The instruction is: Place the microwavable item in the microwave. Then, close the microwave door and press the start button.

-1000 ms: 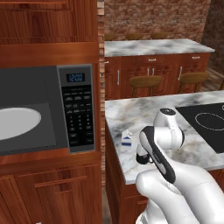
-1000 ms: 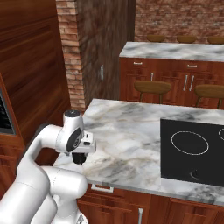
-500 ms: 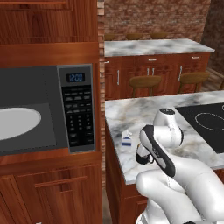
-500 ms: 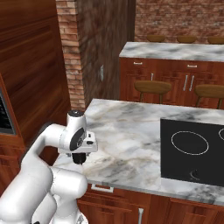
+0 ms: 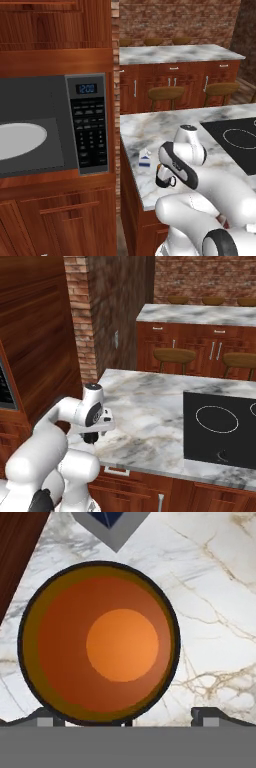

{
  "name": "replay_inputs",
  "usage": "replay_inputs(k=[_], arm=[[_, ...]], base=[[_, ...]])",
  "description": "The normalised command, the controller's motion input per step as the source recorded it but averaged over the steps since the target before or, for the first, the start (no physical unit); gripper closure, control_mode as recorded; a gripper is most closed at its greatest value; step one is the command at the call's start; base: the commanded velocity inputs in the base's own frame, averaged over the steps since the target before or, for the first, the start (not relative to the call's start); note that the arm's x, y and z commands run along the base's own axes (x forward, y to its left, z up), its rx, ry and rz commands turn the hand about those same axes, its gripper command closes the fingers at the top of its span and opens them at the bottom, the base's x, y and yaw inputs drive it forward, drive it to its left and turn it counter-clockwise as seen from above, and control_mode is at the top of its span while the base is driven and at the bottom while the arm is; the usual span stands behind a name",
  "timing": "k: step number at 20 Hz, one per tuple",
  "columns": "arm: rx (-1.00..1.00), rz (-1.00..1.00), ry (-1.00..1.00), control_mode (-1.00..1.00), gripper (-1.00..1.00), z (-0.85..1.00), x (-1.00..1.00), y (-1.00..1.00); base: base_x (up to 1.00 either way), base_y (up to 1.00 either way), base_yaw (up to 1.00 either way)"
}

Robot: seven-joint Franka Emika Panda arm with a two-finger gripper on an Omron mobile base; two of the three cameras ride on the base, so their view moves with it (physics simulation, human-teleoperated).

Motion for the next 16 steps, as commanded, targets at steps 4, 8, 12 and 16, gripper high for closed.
replay_inputs(k=[4, 8, 12, 16], arm=[[0.0, 0.07, 0.0, -1.0, -1.0, -0.52, 0.0, 0.06], [0.0, 0.06, 0.0, -1.0, -1.0, -0.43, 0.0, 0.03], [0.0, 0.05, 0.0, -1.0, 1.0, -0.25, -0.18, 0.12], [0.0, 0.04, -0.01, -1.0, 1.0, -0.09, -0.18, 0.14]], base=[[0.0, 0.0, 0.0], [0.0, 0.0, 0.0], [0.0, 0.0, 0.0], [0.0, 0.0, 0.0]])
